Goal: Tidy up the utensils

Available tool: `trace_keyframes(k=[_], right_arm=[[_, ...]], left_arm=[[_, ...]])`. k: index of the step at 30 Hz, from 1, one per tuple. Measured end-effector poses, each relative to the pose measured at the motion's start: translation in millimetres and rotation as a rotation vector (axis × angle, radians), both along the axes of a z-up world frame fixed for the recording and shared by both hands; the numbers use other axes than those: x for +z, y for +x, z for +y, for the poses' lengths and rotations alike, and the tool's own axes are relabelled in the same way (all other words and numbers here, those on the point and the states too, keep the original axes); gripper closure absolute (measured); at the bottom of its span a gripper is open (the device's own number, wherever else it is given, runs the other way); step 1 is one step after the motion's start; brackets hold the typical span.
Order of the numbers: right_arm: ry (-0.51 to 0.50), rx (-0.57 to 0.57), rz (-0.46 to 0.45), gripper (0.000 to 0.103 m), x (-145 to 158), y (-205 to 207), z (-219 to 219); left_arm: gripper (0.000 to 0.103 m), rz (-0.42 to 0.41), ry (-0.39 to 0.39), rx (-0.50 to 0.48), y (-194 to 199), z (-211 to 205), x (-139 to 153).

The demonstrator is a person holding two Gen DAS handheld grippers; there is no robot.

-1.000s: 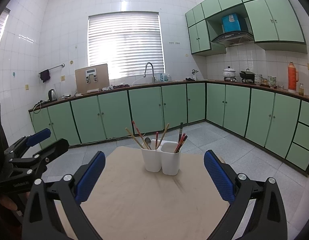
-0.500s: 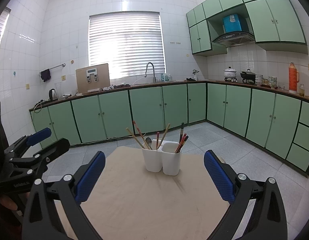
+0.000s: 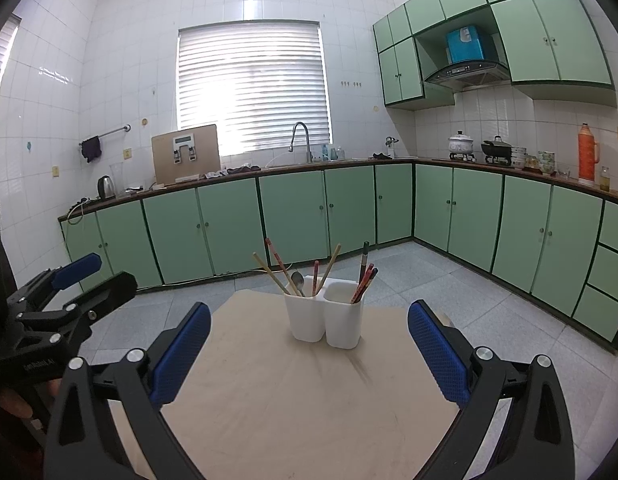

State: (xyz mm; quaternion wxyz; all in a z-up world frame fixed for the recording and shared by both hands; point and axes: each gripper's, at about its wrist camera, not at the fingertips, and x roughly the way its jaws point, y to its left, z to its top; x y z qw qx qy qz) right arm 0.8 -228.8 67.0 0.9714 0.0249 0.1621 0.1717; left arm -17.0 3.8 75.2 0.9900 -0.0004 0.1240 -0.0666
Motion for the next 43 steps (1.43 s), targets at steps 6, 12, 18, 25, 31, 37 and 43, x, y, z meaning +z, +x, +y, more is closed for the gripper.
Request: trace_keyframes(k=[6, 12, 18, 25, 31, 37, 43], right_arm=[[-0.003, 0.001, 0.002, 0.006, -1.8, 0.5, 0.4], [-0.002, 0.0, 0.003, 0.006, -2.4, 0.5, 0.0], [-0.005, 0.0, 0.005, 0.006, -5.5, 1.7, -1.0], [-0.007, -0.001, 0.01, 0.006, -9.3, 3.1, -2.4], [-0.008, 0.0, 0.015, 0.006, -11.2, 4.3, -4.9], [-0.007, -0.002, 0.017, 0.006, -11.5, 5.0, -5.1], [-0.007, -0.003, 0.018, 0.006, -11.7, 5.2, -6.1]], left_arm=[[0.006, 0.0, 0.001, 0.003, 0.8, 0.7, -0.4], [0.006, 0.002, 0.002, 0.003, 1.4, 1.5, -0.6], [0.006, 0.002, 0.001, 0.003, 1.3, 1.8, -0.5], [0.006, 0.004, -0.005, -0.001, 1.2, 2.8, -1.7], [0.006, 0.01, -0.009, 0.001, 4.9, 2.2, -4.8], [0.006, 0.012, -0.012, 0.002, 5.0, 2.0, -6.1], [0.006, 0.012, -0.011, 0.005, 4.9, 1.1, -7.1]])
